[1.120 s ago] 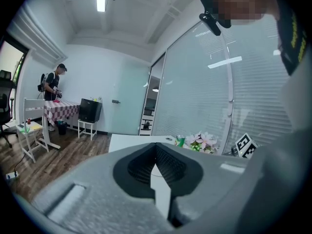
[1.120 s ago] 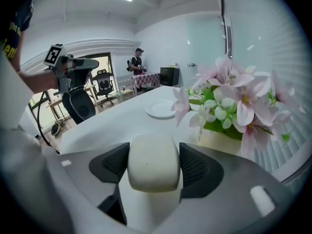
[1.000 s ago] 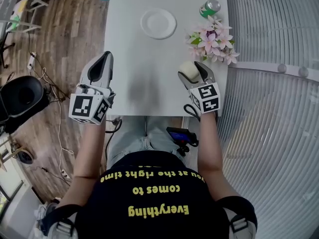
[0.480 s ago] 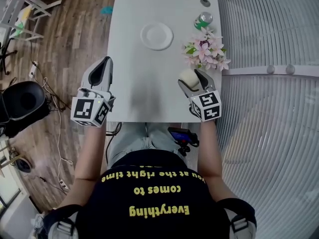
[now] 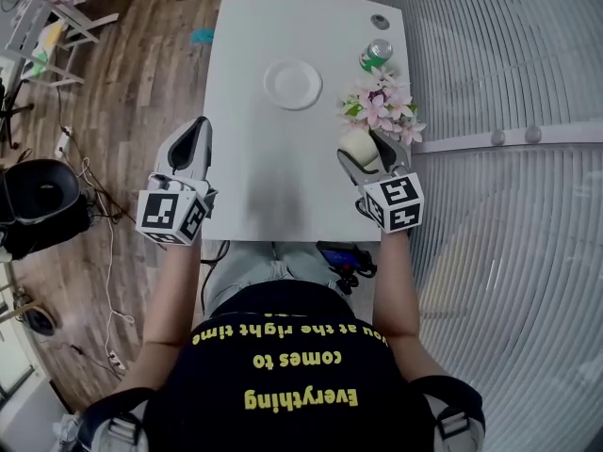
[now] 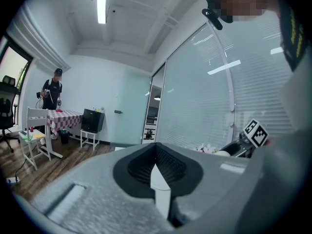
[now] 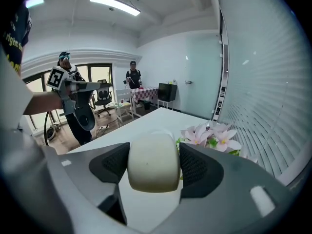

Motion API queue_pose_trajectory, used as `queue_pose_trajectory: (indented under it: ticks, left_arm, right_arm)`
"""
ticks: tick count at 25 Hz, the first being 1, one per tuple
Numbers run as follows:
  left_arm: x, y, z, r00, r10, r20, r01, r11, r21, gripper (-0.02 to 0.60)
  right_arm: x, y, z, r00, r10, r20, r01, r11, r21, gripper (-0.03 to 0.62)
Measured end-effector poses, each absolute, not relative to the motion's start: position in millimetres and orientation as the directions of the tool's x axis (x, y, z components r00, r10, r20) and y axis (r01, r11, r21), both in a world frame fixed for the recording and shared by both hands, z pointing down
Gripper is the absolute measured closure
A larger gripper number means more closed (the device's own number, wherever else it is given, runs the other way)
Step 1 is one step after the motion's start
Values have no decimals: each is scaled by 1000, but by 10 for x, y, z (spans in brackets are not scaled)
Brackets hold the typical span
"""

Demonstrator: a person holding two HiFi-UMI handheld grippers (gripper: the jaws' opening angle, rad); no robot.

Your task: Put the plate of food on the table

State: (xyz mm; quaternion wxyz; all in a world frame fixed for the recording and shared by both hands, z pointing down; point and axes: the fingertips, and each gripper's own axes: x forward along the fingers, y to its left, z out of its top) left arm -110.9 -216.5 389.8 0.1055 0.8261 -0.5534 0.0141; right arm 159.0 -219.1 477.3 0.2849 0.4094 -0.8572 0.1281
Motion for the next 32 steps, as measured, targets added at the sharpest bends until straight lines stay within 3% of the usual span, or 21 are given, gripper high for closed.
queue_pose_trajectory:
  ticks: [32]
  left_arm:
    - [-1602,-2035,4050,232,-954,187,-968,-208,141,581]
  right_arm:
    - [788,-2874,4600,-651,-583,486,-684,729,-41,266]
